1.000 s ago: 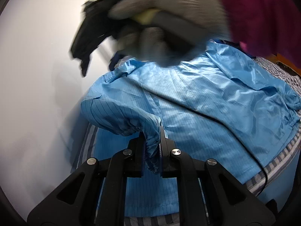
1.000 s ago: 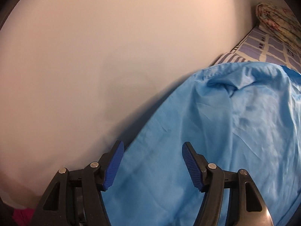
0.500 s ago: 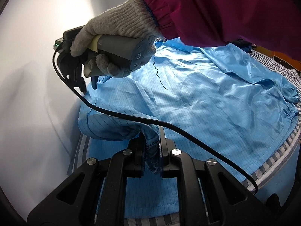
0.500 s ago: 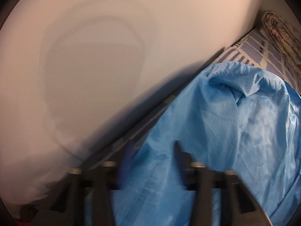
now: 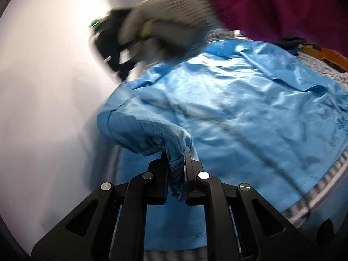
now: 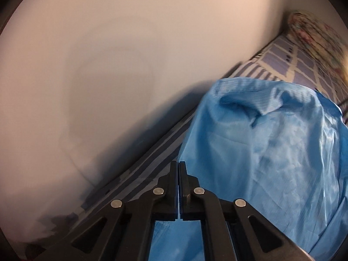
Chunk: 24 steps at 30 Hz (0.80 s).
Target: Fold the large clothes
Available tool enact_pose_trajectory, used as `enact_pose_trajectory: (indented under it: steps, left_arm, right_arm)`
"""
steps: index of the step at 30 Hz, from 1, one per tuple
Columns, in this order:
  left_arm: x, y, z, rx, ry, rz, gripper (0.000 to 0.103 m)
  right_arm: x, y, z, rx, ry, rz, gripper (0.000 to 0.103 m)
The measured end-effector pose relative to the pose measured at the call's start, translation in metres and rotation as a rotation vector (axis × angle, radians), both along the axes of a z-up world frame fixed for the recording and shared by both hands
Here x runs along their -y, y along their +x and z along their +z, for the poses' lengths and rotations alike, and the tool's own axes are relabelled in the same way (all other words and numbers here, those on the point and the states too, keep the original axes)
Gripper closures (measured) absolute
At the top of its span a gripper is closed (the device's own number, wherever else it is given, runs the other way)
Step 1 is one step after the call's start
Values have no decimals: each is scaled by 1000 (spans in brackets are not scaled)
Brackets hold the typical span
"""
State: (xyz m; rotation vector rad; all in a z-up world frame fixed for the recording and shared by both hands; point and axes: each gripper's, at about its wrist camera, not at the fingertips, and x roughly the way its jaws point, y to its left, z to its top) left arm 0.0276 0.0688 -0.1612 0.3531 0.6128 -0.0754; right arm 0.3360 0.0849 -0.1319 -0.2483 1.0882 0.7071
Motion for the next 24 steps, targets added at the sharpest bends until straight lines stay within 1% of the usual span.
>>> enact_pose_trajectory:
  steps: [3,4,8,10,12,14,16,17,19,20,21,23,24]
  left_arm:
    - [-15,-3,5,23,43,55,95]
    - [-20,-5,8,37,68,72,95]
    - [-21,-20,18,104,176,85,95]
    - [-16,-28,17,121,230,70,95]
    - [-2,-37,12,128,292,32,95]
    - [12,-44,5,134,345,-13,95]
    - [26,-52,-3,138,390,-62,95]
    - [31,-54,-6,132,402,-81,95]
    - [39,-57,-13,103,411,-109,95]
    - [40,-57,-17,77,403,-117,91]
    - [41,-58,-17,56,390,-121,87]
    - [37,-61,-19,-5,336,-135,86]
    - [35,-63,-19,-25,318,-138,84]
  right_arm:
    - [37,3,17,12,83,-56,103]
    - [51,4,22,10,117,-78,103]
    - [113,4,29,-13,247,-152,103]
    - [142,1,22,-28,288,-176,103]
    - [165,-8,10,-38,301,-203,103]
    - [184,-12,-5,-55,318,-230,103]
    - [206,-19,-29,-98,339,-280,103]
    - [217,-22,-43,-122,351,-307,103]
    - [228,-27,-70,-180,343,-336,103]
    - [232,-26,-80,-200,336,-341,103]
    - [233,-29,-93,-218,314,-346,103]
    - [233,-33,-108,-216,265,-344,103]
    - [232,-34,-112,-217,251,-343,103]
